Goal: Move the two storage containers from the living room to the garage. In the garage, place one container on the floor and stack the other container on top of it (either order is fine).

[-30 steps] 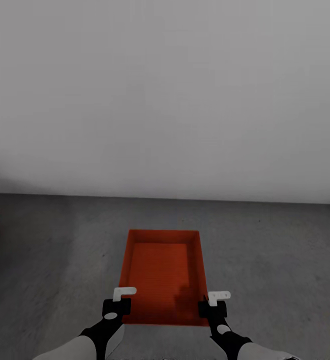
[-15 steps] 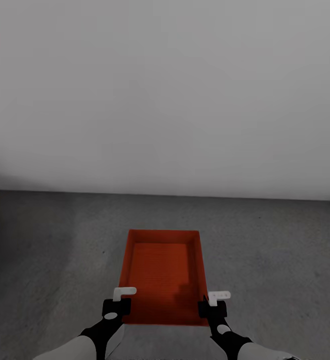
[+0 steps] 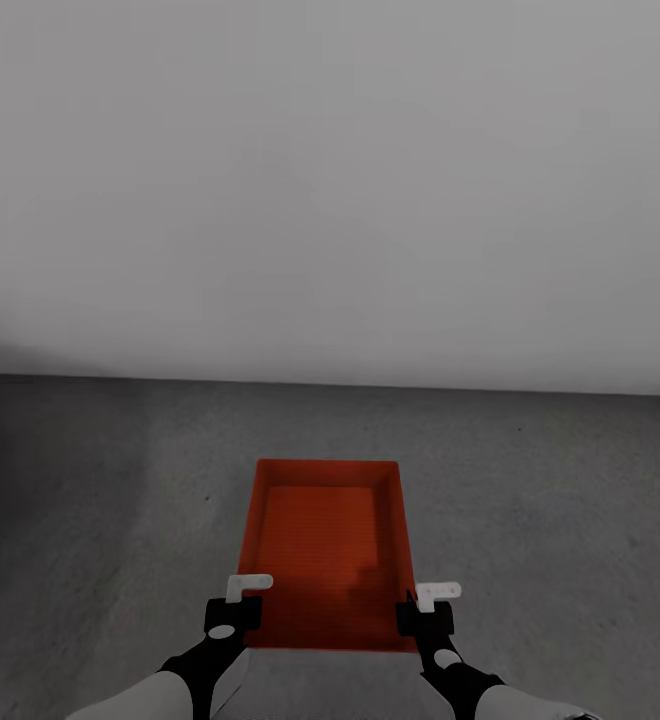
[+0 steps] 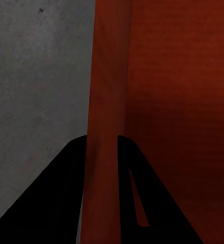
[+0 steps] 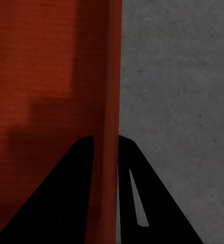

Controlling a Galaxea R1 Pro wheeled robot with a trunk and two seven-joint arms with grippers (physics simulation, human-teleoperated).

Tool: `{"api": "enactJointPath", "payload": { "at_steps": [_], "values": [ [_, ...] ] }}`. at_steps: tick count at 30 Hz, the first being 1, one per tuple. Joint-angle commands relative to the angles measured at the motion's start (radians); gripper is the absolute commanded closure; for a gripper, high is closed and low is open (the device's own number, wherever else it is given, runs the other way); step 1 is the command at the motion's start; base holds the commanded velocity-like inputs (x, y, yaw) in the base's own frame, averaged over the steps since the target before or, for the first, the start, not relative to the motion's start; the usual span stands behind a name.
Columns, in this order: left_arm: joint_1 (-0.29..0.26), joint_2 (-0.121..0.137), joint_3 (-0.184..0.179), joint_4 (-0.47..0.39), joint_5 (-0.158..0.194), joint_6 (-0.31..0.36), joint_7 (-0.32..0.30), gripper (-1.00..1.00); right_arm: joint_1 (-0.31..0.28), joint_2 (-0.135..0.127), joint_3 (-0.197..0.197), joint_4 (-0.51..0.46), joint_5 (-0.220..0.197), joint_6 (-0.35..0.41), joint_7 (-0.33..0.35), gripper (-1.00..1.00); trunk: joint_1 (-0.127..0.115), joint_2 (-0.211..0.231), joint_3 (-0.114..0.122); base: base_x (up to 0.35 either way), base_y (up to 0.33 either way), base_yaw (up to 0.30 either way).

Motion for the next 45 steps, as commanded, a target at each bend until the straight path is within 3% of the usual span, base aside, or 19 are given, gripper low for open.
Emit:
{"api": "enactJointPath", "payload": {
  "at_steps": [1,27,45],
  "values": [
    [-0.001,0.000,0.077,-0.012,0.011,-0.003,0.033,1.00,0.000,0.002,-0.027,0.000,0.013,0.006,0.005,1.00,0.000,-0.001,-0.001,0.000,0.000,0.000],
    [-0.001,0.000,0.077,-0.012,0.011,-0.004,0.033,1.00,0.000,0.002,-0.027,0.000,0.013,0.006,0.004,1.00,0.000,-0.001,-0.002,0.000,0.000,0.000],
    [-0.001,0.000,0.077,-0.012,0.011,-0.004,0.032,1.00,0.000,0.002,-0.027,0.000,0.013,0.006,0.004,1.00,0.069,-0.127,-0.058,0.000,0.000,0.000]
  ]
}}
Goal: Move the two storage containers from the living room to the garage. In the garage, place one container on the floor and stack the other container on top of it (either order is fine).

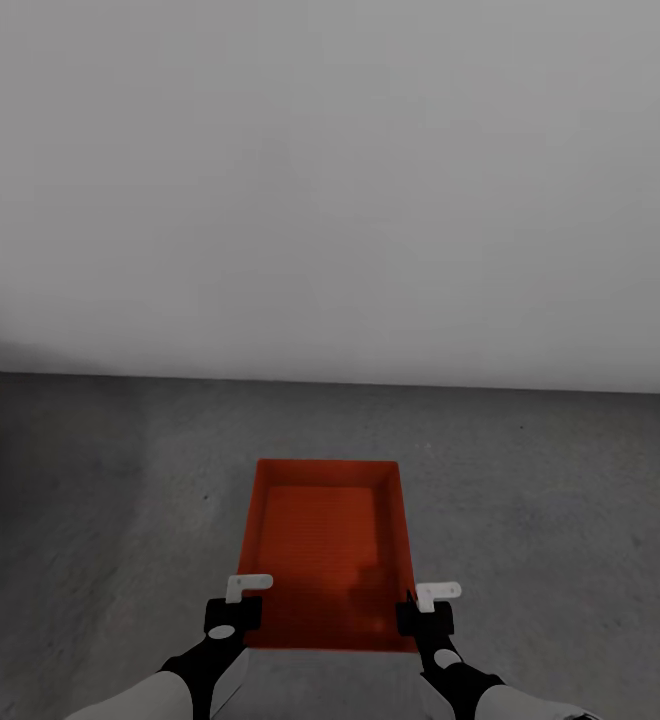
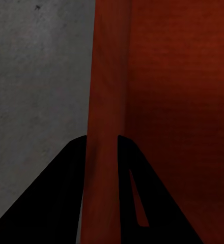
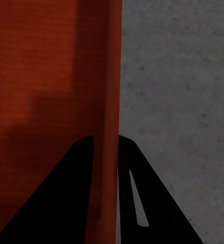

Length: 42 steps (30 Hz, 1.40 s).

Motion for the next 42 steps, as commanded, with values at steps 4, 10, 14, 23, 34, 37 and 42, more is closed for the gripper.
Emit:
{"api": "enactJointPath", "payload": {
  "at_steps": [4,10,14,23,34,37,42],
  "values": [
    [-0.001,0.000,0.076,-0.013,0.011,-0.003,0.032,1.00,0.000,0.002,-0.027,0.000,0.013,0.006,0.004,1.00,0.015,-0.029,-0.013,0.000,0.000,0.000],
    [-0.001,0.000,0.077,-0.013,0.011,-0.003,0.032,1.00,0.000,0.002,-0.027,0.000,0.013,0.006,0.004,1.00,0.038,-0.071,-0.032,0.000,0.000,0.000],
    [-0.001,0.000,0.077,-0.013,0.011,-0.003,0.032,1.00,0.000,0.002,-0.027,0.000,0.013,0.006,0.004,1.00,0.054,-0.099,-0.045,0.000,0.000,0.000],
    [-0.001,0.000,0.078,-0.013,0.011,-0.003,0.032,1.00,0.000,0.002,-0.027,0.000,0.013,0.006,0.004,1.00,0.088,-0.162,-0.073,0.000,0.000,0.000],
    [-0.001,0.000,0.077,-0.013,0.011,-0.003,0.032,1.00,0.000,0.002,-0.027,0.000,0.013,0.006,0.004,1.00,0.130,-0.239,-0.107,0.000,0.000,0.000],
    [-0.001,0.000,0.078,-0.013,0.011,-0.003,0.032,1.00,0.000,0.002,-0.027,0.000,0.013,0.007,0.004,1.00,0.142,-0.260,-0.117,0.000,0.000,0.000],
    [-0.001,0.000,0.078,-0.013,0.011,-0.003,0.032,1.00,0.001,0.002,-0.027,0.000,0.013,0.006,0.004,1.00,0.161,-0.295,-0.132,0.000,0.000,0.000]
  ]
}}
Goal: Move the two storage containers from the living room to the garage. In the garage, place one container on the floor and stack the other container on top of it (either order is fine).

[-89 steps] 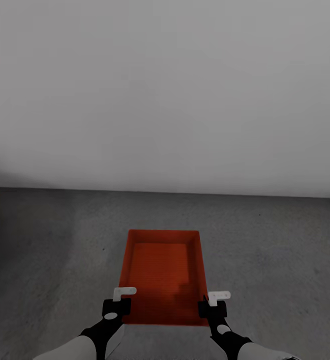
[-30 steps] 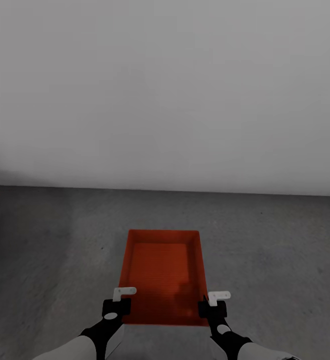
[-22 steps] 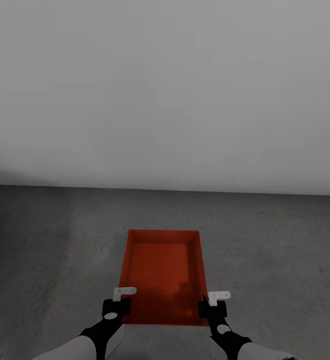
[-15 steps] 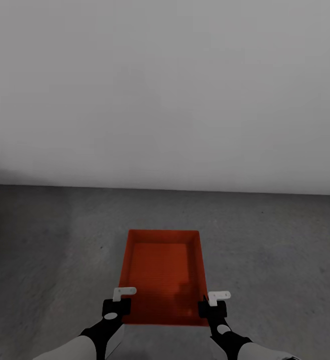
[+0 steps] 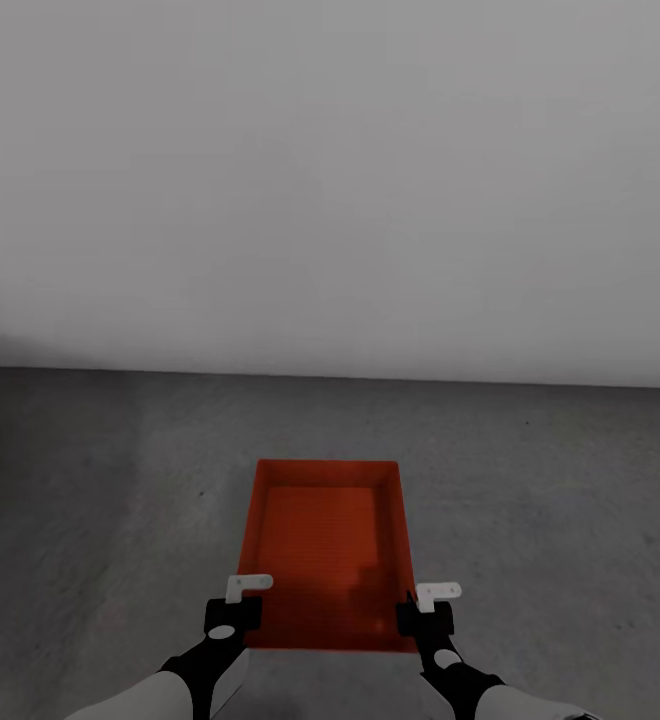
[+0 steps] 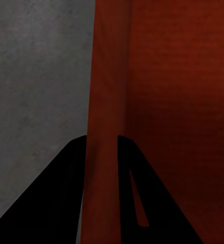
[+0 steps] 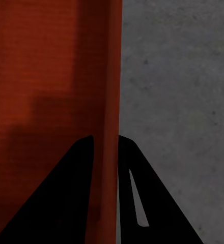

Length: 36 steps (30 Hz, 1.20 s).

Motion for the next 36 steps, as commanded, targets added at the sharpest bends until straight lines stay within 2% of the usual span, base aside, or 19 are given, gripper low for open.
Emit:
{"api": "enactJointPath", "payload": {
  "at_steps": [1,36],
  "values": [
    [-0.001,0.000,0.081,-0.014,0.007,-0.004,0.031,1.00,0.000,0.003,-0.027,0.000,0.013,0.006,0.003,1.00,0.004,-0.008,-0.004,0.000,0.000,0.000],
    [-0.001,0.000,0.081,-0.014,0.007,-0.004,0.031,1.00,-0.001,0.003,-0.027,0.000,0.013,0.005,0.003,1.00,0.138,-0.253,-0.114,0.000,0.000,0.000]
  ]
}}
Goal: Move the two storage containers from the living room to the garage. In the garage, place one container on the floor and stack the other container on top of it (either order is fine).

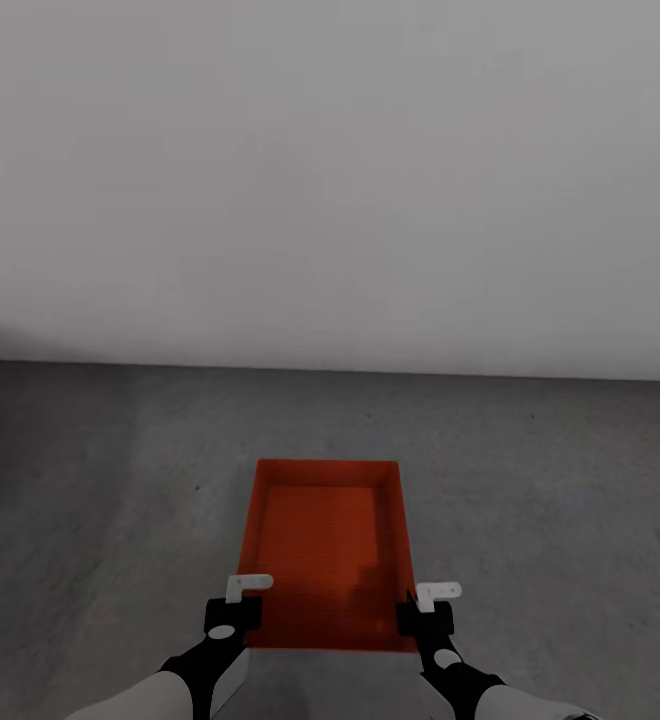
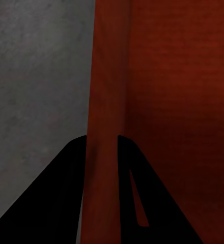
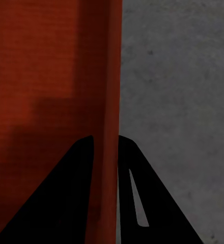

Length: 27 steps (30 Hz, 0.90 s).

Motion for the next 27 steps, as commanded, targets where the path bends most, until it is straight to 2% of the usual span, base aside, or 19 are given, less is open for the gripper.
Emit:
{"api": "enactJointPath", "payload": {
  "at_steps": [1,27],
  "values": [
    [-0.001,0.000,0.078,-0.013,0.011,-0.003,0.032,1.00,0.000,0.002,-0.027,0.000,0.013,0.005,0.003,1.00,0.004,-0.008,-0.004,0.000,0.000,0.000],
    [-0.001,0.000,0.078,-0.013,0.011,-0.003,0.032,1.00,0.000,0.002,-0.027,0.000,0.013,0.006,0.003,1.00,0.104,-0.190,-0.085,0.000,0.000,0.000]
  ]
}}
